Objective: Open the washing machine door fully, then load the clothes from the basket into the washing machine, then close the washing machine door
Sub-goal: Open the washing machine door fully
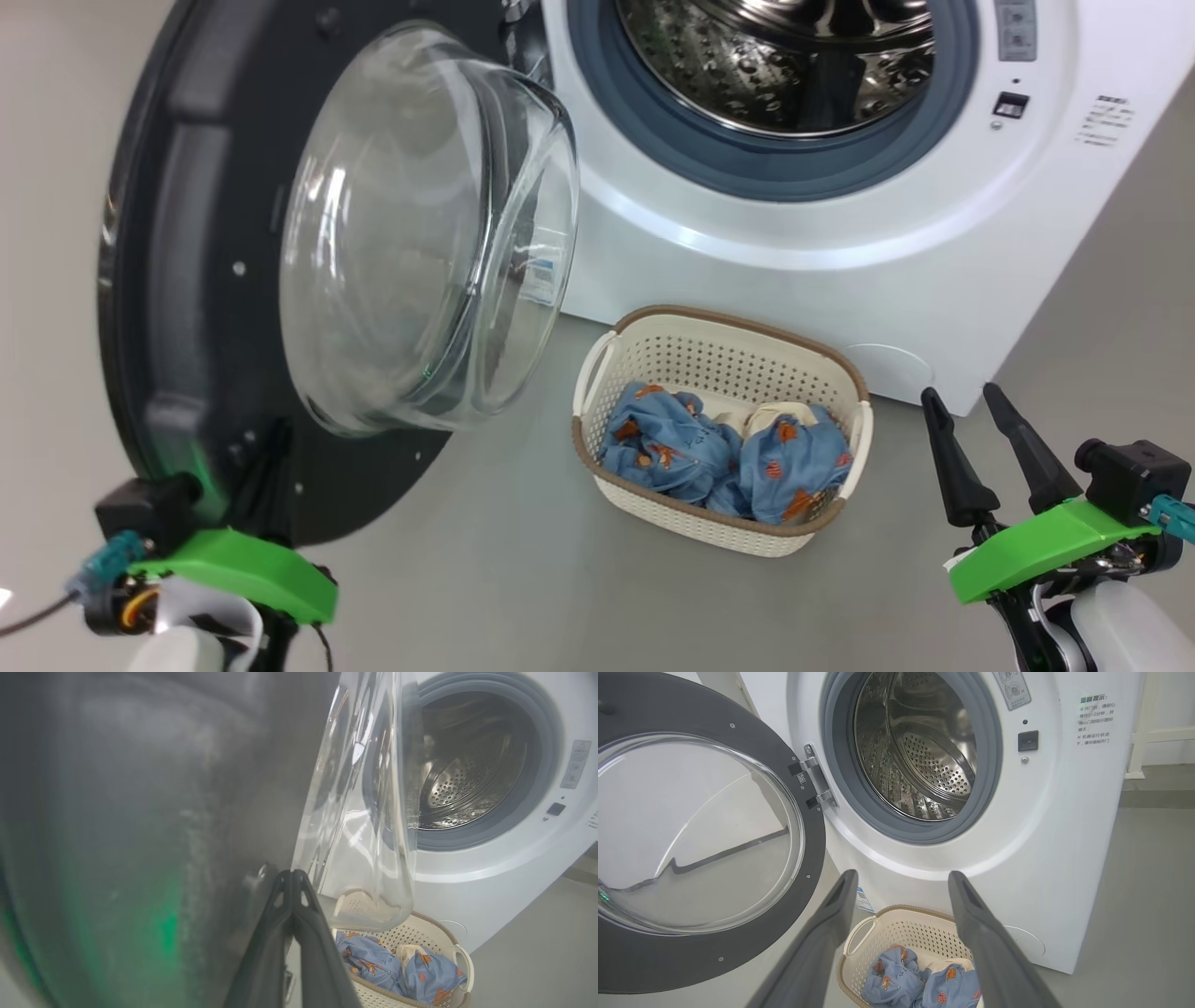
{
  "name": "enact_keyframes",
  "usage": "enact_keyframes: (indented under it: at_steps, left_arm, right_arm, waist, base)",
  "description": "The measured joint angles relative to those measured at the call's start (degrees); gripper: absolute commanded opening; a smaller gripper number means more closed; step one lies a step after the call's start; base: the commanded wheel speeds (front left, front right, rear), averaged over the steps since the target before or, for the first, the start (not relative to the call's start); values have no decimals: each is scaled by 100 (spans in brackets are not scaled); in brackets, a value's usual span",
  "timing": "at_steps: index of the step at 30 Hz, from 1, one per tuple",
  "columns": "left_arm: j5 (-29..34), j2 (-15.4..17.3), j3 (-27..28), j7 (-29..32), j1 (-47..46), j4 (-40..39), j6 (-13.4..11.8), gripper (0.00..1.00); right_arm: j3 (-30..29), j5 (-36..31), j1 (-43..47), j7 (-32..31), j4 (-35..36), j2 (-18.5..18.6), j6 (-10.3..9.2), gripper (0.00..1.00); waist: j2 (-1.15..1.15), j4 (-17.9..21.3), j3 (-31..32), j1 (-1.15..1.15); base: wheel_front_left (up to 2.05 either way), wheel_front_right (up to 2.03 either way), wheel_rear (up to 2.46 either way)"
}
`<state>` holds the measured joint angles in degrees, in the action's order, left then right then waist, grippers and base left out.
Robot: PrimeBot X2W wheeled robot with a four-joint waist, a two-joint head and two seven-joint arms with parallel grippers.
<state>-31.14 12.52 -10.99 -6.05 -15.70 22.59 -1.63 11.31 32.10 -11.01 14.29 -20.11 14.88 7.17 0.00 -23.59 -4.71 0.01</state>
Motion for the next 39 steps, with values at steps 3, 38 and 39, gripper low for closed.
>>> enact_keyframes:
  at_steps: [3, 38, 39]
  left_arm:
    - [-100, 74, 88, 0, -173, 254, 7, 0]
    - [-1, 609, -66, -279, -3108, 3928, 673, 0]
    - [-1, 609, -74, -308, -3133, 3988, 673, 0]
  right_arm:
    - [9, 0, -25, 0, -4, -3, 0, 100]
    - [21, -91, -591, 1, -153, -38, 0, 100]
    - [20, -91, -591, 1, -153, -42, 0, 100]
  waist:
    - [0, -90, -45, 0]
    - [0, -488, -636, 0]
    - [0, -476, -626, 0]
  base:
    - [0, 0, 0]
    - [0, 0, 0]
    - [0, 0, 0]
